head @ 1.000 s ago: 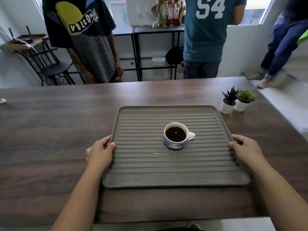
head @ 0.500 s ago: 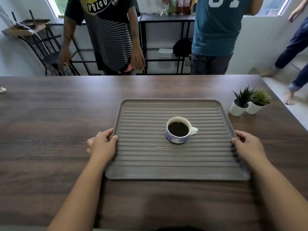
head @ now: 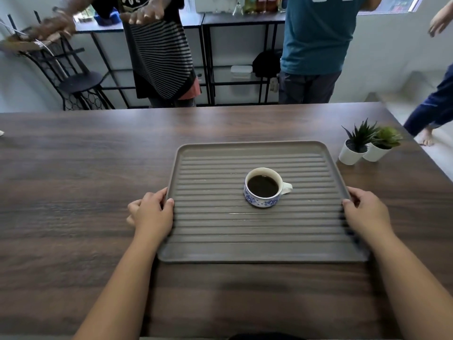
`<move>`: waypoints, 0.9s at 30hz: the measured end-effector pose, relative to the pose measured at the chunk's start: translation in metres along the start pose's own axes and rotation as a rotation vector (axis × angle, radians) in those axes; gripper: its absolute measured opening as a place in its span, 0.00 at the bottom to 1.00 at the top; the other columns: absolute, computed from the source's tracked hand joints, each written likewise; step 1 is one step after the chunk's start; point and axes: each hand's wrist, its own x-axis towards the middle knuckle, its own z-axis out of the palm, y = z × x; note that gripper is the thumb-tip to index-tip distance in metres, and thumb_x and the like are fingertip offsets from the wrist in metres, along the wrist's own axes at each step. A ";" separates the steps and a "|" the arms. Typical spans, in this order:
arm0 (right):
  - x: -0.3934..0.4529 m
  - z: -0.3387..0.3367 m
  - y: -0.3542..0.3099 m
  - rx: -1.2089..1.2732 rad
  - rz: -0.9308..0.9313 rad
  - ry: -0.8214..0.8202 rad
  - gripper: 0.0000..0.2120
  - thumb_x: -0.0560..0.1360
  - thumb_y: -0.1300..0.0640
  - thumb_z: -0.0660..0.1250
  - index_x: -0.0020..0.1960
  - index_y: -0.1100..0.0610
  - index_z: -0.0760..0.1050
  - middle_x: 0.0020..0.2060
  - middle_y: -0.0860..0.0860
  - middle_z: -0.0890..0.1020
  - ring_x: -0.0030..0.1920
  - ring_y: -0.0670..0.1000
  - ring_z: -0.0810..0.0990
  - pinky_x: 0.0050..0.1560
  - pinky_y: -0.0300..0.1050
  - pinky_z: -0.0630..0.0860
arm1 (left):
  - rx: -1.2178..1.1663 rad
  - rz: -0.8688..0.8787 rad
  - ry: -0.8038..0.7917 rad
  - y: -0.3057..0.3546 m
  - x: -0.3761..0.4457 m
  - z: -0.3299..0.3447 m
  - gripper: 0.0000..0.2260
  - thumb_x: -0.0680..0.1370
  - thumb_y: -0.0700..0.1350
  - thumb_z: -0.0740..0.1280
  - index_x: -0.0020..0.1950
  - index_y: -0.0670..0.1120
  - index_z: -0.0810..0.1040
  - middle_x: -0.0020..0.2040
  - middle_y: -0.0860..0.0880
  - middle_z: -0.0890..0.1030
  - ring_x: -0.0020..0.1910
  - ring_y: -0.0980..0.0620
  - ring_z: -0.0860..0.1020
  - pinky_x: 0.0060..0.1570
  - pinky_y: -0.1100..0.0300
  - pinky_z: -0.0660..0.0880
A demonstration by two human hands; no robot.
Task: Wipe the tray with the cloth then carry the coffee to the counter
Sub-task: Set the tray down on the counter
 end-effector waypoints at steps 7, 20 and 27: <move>0.001 0.001 0.004 -0.024 -0.006 0.000 0.19 0.75 0.61 0.62 0.65 0.57 0.74 0.54 0.63 0.74 0.53 0.62 0.74 0.57 0.48 0.70 | 0.044 0.007 0.014 -0.002 0.002 0.003 0.15 0.79 0.53 0.60 0.66 0.60 0.73 0.53 0.53 0.77 0.61 0.44 0.64 0.62 0.49 0.59; 0.007 -0.003 0.008 -0.035 -0.009 -0.009 0.18 0.75 0.59 0.63 0.65 0.55 0.74 0.53 0.60 0.75 0.44 0.54 0.70 0.54 0.46 0.69 | 0.133 -0.003 0.035 0.004 0.002 0.002 0.17 0.79 0.55 0.60 0.68 0.58 0.72 0.61 0.52 0.72 0.64 0.43 0.62 0.66 0.46 0.57; 0.008 -0.006 0.013 -0.025 -0.030 -0.028 0.19 0.75 0.58 0.63 0.66 0.54 0.74 0.55 0.60 0.76 0.47 0.56 0.73 0.54 0.46 0.69 | 0.068 -0.010 0.007 0.010 -0.001 0.002 0.17 0.80 0.52 0.59 0.69 0.57 0.71 0.63 0.50 0.72 0.65 0.42 0.62 0.66 0.46 0.58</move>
